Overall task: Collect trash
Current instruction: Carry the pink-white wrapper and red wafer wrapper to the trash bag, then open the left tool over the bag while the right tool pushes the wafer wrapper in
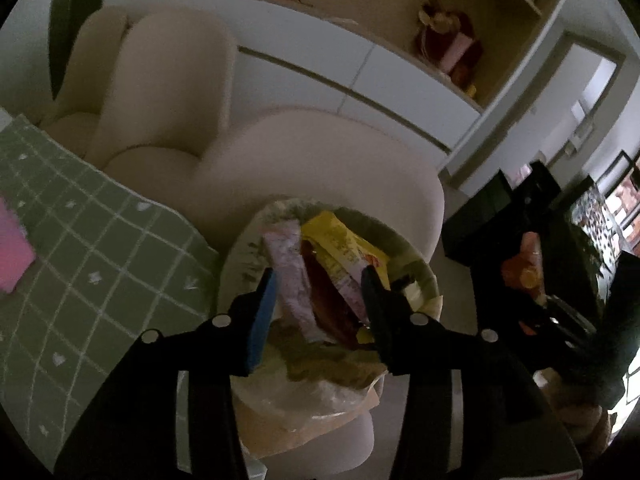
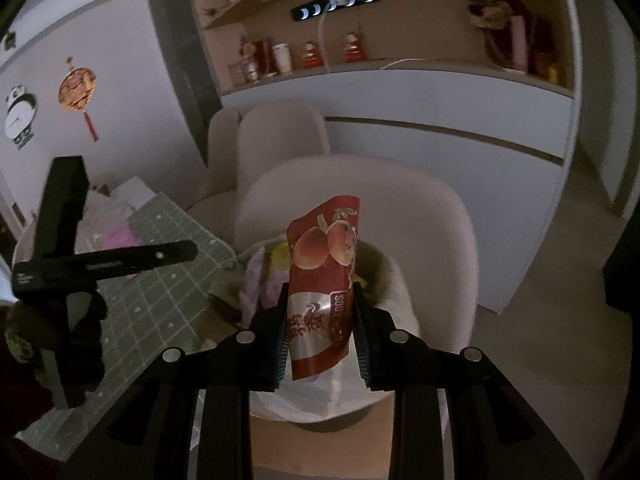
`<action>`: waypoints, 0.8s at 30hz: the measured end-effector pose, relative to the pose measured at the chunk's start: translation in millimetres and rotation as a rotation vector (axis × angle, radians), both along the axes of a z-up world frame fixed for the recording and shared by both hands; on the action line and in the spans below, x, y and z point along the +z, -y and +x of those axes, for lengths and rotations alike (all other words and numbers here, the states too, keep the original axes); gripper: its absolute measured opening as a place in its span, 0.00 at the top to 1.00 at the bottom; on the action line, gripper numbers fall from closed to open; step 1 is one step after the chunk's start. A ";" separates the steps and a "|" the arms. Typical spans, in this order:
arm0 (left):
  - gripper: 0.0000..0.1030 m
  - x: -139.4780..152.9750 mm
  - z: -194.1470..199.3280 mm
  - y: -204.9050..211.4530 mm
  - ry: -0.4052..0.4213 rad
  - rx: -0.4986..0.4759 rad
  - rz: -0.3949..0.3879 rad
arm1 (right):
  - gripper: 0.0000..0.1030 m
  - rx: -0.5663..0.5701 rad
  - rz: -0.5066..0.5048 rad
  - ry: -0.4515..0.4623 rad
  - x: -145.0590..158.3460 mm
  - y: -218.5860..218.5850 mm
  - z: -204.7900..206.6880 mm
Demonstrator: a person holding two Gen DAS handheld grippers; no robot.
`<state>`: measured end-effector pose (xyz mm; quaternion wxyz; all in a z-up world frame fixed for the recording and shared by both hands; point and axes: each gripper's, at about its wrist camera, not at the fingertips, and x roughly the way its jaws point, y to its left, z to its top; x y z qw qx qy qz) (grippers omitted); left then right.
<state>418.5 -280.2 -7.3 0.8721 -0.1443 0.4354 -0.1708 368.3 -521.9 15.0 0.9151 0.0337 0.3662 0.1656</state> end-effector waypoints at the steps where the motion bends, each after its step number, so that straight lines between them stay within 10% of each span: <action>1: 0.59 2.8 -5.2 -6.4 0.006 0.014 -0.001 | 0.74 0.023 -0.003 -0.005 -2.0 -8.0 5.6; 13: 0.57 2.5 -50.1 -66.2 -0.023 0.158 -0.051 | 0.74 0.155 -0.094 -0.256 -74.3 -79.0 107.5; 24: 0.57 -6.7 -54.7 -87.5 -0.053 0.226 -0.060 | 0.73 0.198 -0.140 -0.333 -104.5 -94.4 103.3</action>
